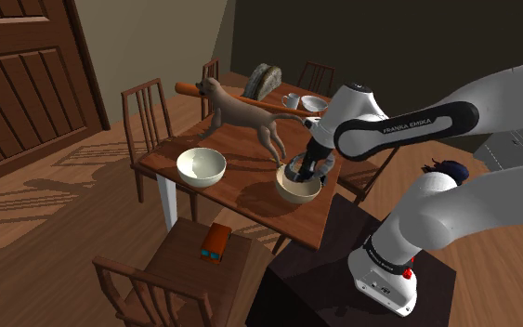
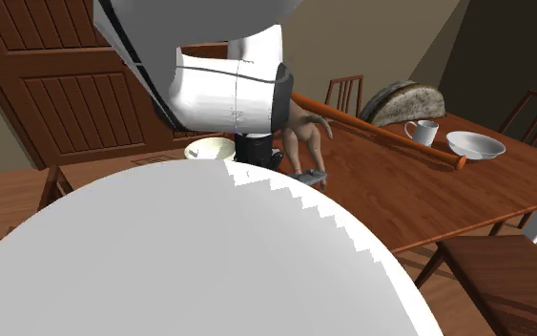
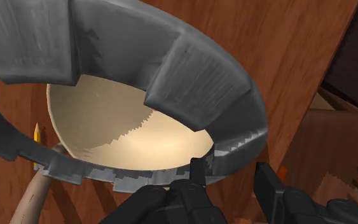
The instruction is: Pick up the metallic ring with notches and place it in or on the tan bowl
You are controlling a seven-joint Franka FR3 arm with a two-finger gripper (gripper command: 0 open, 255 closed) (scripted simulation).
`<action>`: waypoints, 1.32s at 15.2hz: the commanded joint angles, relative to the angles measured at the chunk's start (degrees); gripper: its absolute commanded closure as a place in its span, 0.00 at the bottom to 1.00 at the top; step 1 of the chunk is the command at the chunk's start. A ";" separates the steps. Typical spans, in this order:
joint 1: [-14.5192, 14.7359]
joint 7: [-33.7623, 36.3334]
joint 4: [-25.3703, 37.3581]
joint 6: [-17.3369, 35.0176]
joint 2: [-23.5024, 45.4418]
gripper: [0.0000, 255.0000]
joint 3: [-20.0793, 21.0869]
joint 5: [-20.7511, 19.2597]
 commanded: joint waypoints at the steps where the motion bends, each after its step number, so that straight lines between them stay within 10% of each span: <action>1: -0.11 -0.34 -1.55 1.19 -0.37 1.00 -0.22 -0.05; 13: 1.29 -1.71 -5.00 17.23 12.21 1.00 -1.24 1.28; 20: 1.35 -1.66 -5.00 17.24 12.21 1.00 -1.32 1.20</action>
